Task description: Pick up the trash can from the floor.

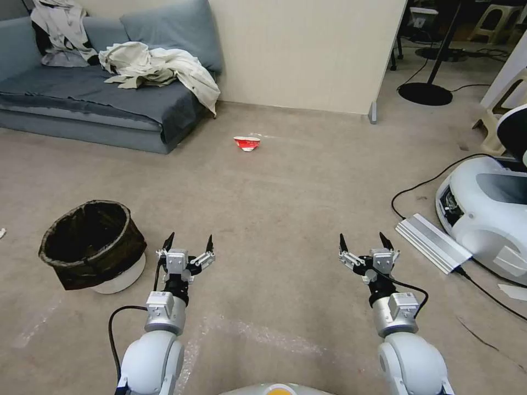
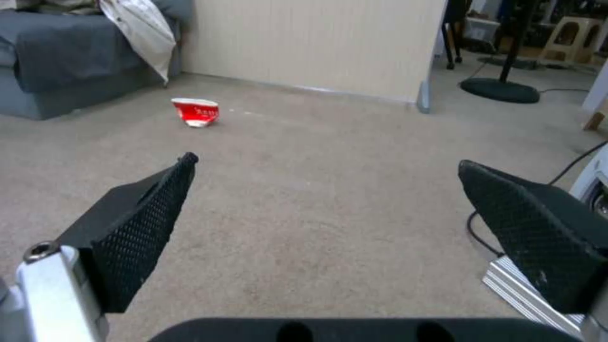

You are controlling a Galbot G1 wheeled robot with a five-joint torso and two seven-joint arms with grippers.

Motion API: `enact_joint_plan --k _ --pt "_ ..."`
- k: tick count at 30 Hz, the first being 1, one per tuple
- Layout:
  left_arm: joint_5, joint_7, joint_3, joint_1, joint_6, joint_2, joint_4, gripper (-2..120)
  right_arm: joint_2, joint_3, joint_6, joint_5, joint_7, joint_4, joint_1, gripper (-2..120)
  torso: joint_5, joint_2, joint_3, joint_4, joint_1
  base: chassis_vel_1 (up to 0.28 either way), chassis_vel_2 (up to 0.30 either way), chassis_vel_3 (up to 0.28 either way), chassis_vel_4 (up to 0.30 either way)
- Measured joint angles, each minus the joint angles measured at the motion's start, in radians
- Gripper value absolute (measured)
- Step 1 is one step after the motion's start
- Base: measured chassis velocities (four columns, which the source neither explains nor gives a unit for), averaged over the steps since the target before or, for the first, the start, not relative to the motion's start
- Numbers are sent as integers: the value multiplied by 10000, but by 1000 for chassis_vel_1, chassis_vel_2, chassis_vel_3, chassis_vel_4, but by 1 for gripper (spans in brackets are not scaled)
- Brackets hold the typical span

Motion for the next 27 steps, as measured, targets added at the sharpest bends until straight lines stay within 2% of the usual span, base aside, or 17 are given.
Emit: enact_joint_plan --k 25,27 --pt "0 0 -1 9 0 0 0 100 1 0 -6 1 0 6 -5 100 0 0 0 0 0 0 0 0 0" --pt "-66 -5 -38 167 64 -20 -325 100 9 0 -52 12 2 120 -44 100 -1 0 0 -1 0 0 0 0 0"
